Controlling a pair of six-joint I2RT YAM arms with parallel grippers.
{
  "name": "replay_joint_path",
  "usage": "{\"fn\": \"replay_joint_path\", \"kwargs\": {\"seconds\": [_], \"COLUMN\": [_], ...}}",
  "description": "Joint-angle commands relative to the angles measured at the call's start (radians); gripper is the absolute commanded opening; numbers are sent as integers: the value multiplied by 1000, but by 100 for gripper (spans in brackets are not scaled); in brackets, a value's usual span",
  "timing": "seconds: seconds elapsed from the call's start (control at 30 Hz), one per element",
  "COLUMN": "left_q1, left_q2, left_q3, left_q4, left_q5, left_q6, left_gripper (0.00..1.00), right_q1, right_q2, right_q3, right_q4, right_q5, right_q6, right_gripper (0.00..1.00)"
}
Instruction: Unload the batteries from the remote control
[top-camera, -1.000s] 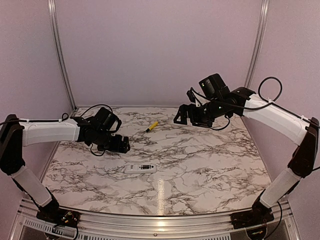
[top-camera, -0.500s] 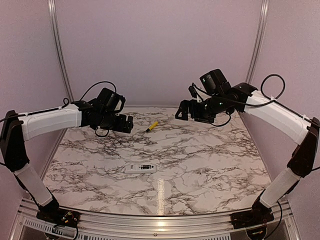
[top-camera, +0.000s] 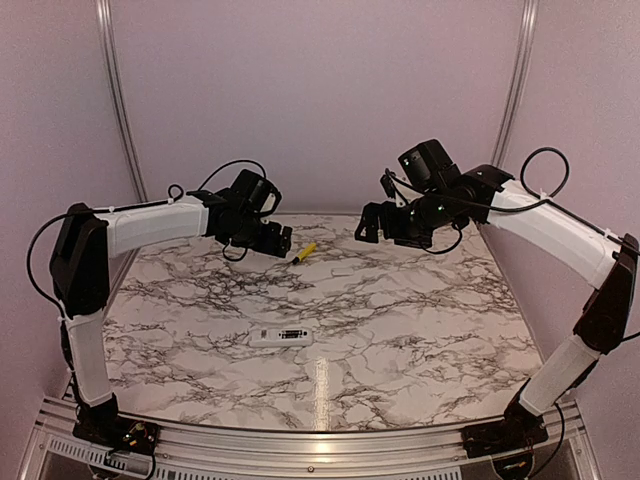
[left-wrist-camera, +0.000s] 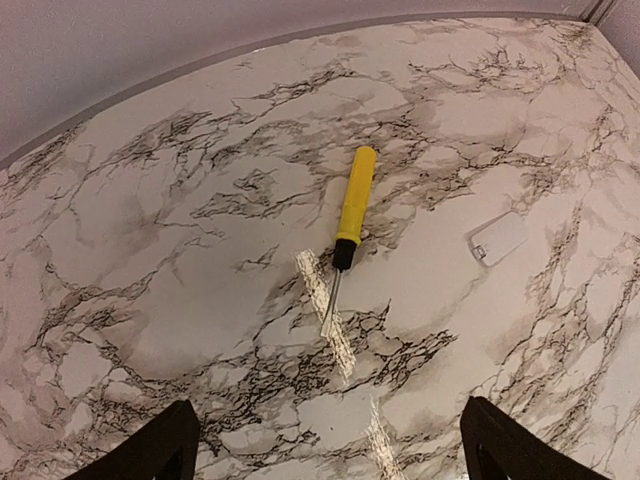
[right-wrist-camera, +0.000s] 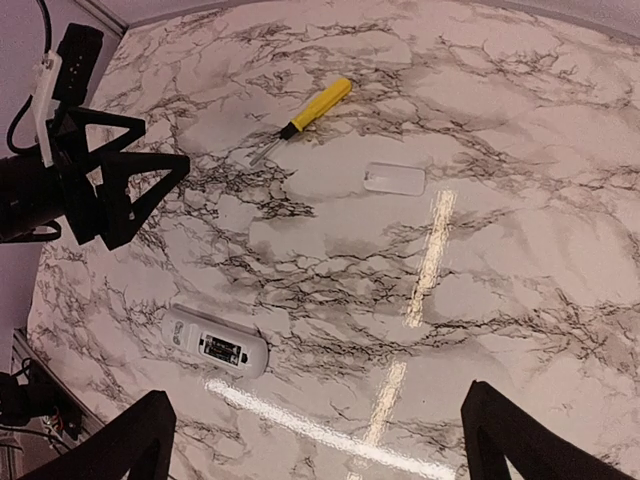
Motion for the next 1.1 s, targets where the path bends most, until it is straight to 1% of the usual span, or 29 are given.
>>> {"fn": "replay_joint_path", "kwargs": {"seconds": [0.0, 0.2, 0.33, 0.4, 0.5, 0.73, 0.83, 0.93, 1.07], "left_q1": [9, 24, 33, 38, 43, 44, 45, 48, 50], "left_q2": [121, 257, 321, 343, 368, 409, 438, 463, 488], "left_q3": [123, 250, 280, 284, 291, 327, 355, 381, 400], "left_q4": [-61, -122, -151, -158, -171, -181, -183, -186, -188], "left_q5": [40, 47, 41, 43, 64, 103, 111, 123, 139], "left_q6": [68, 131, 175, 189, 210, 219, 219, 218, 217], "left_gripper": [94, 88, 84, 80, 72, 67, 64, 58, 56], "right_q1": [0, 0, 0, 0, 0, 0, 0, 0, 0], "right_q2": [16, 22, 27, 32, 45, 86, 103, 119, 142], "right_q3": [43, 52, 58, 64, 81, 128, 147, 166, 193], "right_q4": [-25, -48, -69, -78, -93, -110, -114, -121, -134], "right_q5": [29, 41, 41, 41, 72, 71, 68, 64, 61], "right_q6": [14, 22, 27, 31, 36, 40, 42, 42, 40], "right_gripper": [99, 98, 98, 98, 99, 98, 98, 98, 99]}}
